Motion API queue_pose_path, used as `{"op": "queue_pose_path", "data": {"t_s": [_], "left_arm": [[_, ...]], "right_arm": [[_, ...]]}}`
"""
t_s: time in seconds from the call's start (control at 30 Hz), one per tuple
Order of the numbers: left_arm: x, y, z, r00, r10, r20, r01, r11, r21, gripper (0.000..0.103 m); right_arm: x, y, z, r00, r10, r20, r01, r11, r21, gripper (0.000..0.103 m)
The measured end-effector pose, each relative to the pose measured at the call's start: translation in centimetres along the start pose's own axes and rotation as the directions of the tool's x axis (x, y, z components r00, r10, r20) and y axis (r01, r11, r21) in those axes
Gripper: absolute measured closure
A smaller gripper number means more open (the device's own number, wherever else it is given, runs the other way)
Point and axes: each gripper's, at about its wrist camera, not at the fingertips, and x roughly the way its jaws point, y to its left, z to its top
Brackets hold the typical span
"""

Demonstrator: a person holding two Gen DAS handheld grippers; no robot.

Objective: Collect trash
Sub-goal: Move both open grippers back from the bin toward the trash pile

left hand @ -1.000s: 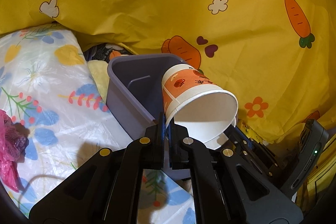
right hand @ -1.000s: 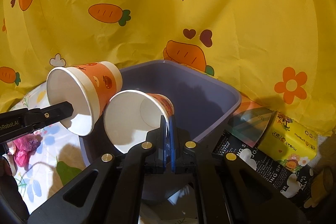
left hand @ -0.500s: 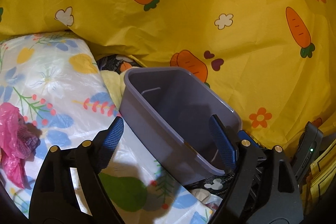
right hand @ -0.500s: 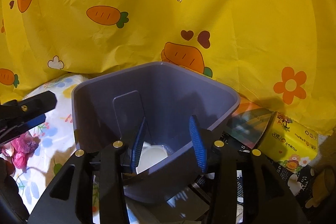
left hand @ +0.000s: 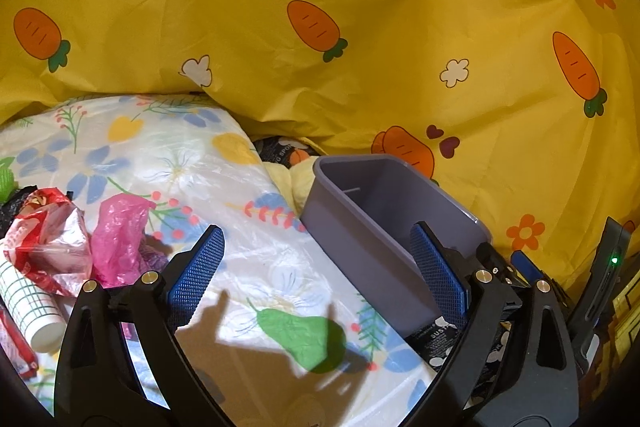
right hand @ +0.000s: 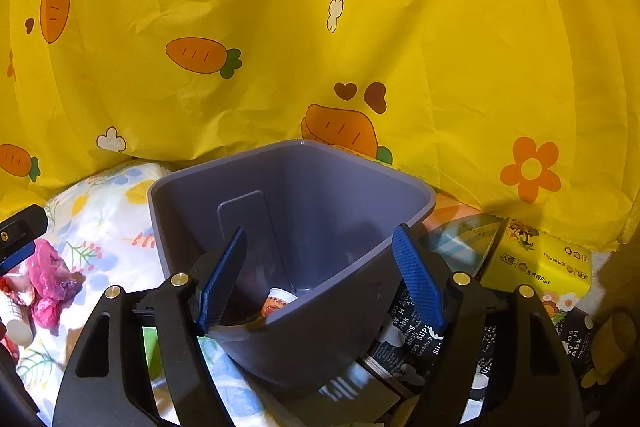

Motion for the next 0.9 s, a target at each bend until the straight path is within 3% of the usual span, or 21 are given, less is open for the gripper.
{"op": "queue_pose_path", "data": {"t_s": [0.23, 0.4, 0.47, 0.57, 0.73, 0.83, 0.9], "left_arm": [[-3.3, 1.5, -1.1, 0.997, 0.072, 0.039, -0.072, 0.997, 0.008, 0.011], [-7.0, 3.9, -2.5, 0.979, 0.19, 0.069, -0.19, 0.982, -0.007, 0.011], [-8.7, 5.2, -3.3, 0.962, 0.259, 0.093, -0.258, 0.966, -0.015, 0.011], [-11.4, 7.7, -4.8, 0.921, 0.367, 0.134, -0.364, 0.93, -0.043, 0.011], [-14.5, 13.1, -7.7, 0.847, 0.522, 0.101, -0.512, 0.852, -0.111, 0.011], [-15.5, 16.2, -9.2, 0.825, 0.562, 0.056, -0.549, 0.822, -0.153, 0.011], [-15.8, 17.8, -9.8, 0.824, 0.566, 0.028, -0.554, 0.814, -0.175, 0.011]], "right_arm": [[-2.2, 1.5, -0.7, 0.998, 0.05, 0.032, -0.049, 0.999, -0.02, 0.028], [-4.2, 4.3, -1.4, 0.988, 0.146, 0.047, -0.143, 0.988, -0.064, 0.027], [-5.0, 5.9, -1.8, 0.979, 0.196, 0.047, -0.191, 0.978, -0.088, 0.027], [-6.2, 8.9, -2.7, 0.959, 0.281, 0.036, -0.274, 0.953, -0.133, 0.027], [-7.6, 14.2, -4.7, 0.911, 0.411, -0.01, -0.404, 0.89, -0.212, 0.027], [-7.7, 16.9, -5.6, 0.889, 0.457, -0.042, -0.453, 0.858, -0.241, 0.027], [-7.9, 18.5, -6.1, 0.878, 0.475, -0.058, -0.473, 0.843, -0.258, 0.027]]}}
